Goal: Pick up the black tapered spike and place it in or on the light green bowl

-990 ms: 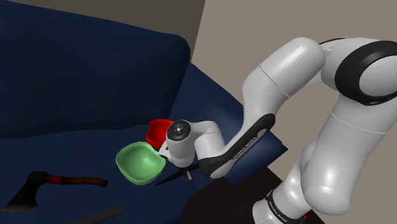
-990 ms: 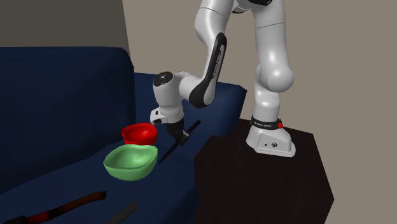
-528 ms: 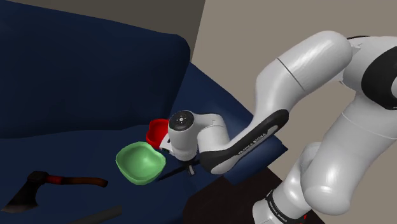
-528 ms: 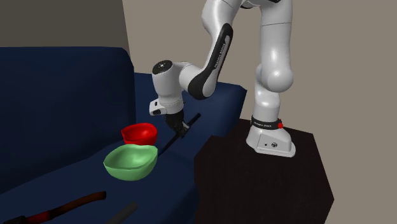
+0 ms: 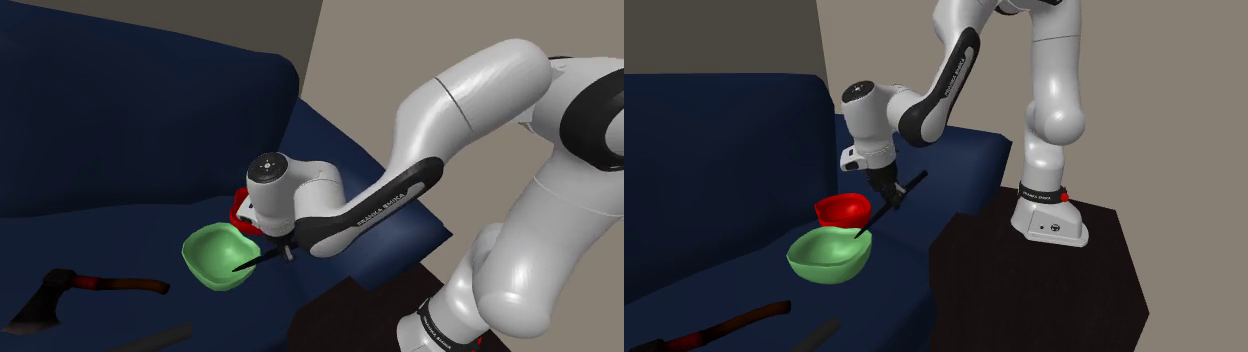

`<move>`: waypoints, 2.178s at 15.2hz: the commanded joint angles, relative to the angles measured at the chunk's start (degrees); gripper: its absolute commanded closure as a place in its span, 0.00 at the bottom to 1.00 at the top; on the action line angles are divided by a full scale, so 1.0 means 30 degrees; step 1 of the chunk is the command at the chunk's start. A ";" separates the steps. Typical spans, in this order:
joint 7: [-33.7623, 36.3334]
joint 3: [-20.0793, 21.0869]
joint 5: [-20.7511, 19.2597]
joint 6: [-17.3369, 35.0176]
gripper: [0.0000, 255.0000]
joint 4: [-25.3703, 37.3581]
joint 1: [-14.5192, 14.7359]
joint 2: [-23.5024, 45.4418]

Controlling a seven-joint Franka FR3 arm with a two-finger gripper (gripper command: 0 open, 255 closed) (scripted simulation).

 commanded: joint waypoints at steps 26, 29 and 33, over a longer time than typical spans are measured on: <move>0.0017 -0.1298 -0.2131 -0.3643 1.00 1.4128 0.2007 1.1272; 0.0190 -0.1413 -0.2299 -0.3320 1.00 1.4203 0.2078 1.1703; 0.0189 -0.1413 -0.2299 -0.3322 1.00 1.4206 0.2079 1.1704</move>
